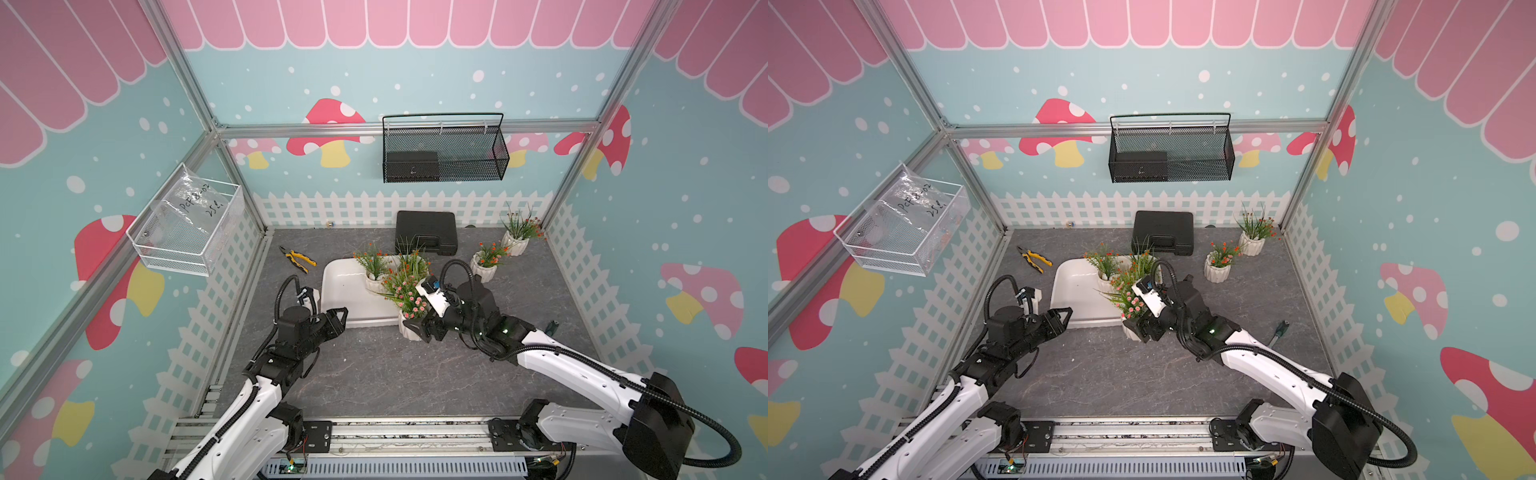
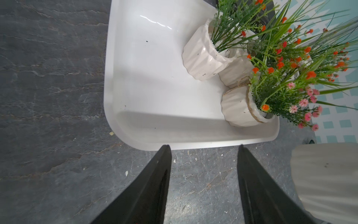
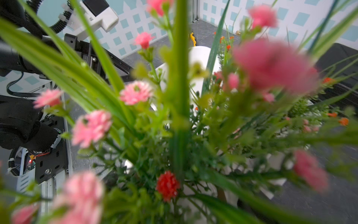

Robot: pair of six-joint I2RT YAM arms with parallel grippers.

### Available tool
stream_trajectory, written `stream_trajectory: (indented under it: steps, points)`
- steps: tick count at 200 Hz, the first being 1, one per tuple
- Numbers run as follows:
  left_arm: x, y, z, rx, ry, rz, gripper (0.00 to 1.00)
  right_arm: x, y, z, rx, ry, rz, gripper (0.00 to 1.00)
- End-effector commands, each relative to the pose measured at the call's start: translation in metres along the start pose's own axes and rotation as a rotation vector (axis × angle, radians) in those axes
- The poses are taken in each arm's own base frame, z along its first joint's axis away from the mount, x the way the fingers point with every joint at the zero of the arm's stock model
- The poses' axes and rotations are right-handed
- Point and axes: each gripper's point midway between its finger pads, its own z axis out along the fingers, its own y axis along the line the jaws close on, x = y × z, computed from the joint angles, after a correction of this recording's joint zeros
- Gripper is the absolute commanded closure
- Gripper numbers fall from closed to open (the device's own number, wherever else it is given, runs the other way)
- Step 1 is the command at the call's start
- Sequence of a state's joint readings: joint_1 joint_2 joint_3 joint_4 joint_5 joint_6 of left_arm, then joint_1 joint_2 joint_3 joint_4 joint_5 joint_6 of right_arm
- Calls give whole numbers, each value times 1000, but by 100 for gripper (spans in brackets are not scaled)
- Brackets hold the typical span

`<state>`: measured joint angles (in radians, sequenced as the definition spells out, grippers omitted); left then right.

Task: Put the potted gypsophila into the storage box
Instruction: Place the baby's breath potted plant at the storage box.

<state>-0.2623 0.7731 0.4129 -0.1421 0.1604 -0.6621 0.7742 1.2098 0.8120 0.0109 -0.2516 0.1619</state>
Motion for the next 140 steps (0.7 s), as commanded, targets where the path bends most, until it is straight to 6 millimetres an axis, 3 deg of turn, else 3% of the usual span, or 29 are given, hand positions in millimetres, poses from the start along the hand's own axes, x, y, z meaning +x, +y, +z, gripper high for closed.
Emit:
stream_trajectory:
  steps: [1, 76, 140]
  points:
    - [2, 10, -1, -37, 8, 14, 44, -62, 10, 3, 11, -188, -59, 28]
    - [0, 12, -1, -26, 8, 25, 44, -85, 21, 49, 32, -227, -68, 29]
    - [-1, 8, -6, -3, -10, 36, 44, -84, 8, 92, 123, -209, -25, 29]
